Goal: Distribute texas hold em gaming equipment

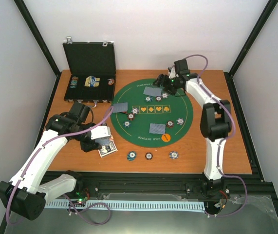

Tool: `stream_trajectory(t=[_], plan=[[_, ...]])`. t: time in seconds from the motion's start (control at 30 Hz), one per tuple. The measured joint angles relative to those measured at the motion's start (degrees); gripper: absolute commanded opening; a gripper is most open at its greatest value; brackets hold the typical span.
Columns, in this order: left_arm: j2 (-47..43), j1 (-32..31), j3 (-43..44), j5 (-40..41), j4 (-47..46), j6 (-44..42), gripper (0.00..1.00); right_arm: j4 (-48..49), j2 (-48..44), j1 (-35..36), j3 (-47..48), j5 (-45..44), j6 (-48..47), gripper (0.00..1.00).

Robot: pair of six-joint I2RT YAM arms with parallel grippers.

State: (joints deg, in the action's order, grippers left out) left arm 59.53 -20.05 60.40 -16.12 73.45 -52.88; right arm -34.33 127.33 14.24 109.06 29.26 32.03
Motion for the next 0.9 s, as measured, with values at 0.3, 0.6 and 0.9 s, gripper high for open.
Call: stream_trajectory(t=[0.3, 0.6, 0.9], plan=[[-0.07, 0.00, 0.11, 0.24, -0.02, 0.22, 0.15, 12.35, -28.24, 4.11, -26.16, 2.78, 2.47, 0.84], [-0.07, 0.00, 0.11, 0.02, -0.13, 0.63, 0.15, 26.40, -41.22, 19.69, -55.54, 7.23, 12.41, 0.85], [-0.07, 0.00, 0.09, 0.00, -0.26, 0.70, 0.15, 45.92, -42.75, 30.73, -63.49, 10.69, 24.37, 0.85]])
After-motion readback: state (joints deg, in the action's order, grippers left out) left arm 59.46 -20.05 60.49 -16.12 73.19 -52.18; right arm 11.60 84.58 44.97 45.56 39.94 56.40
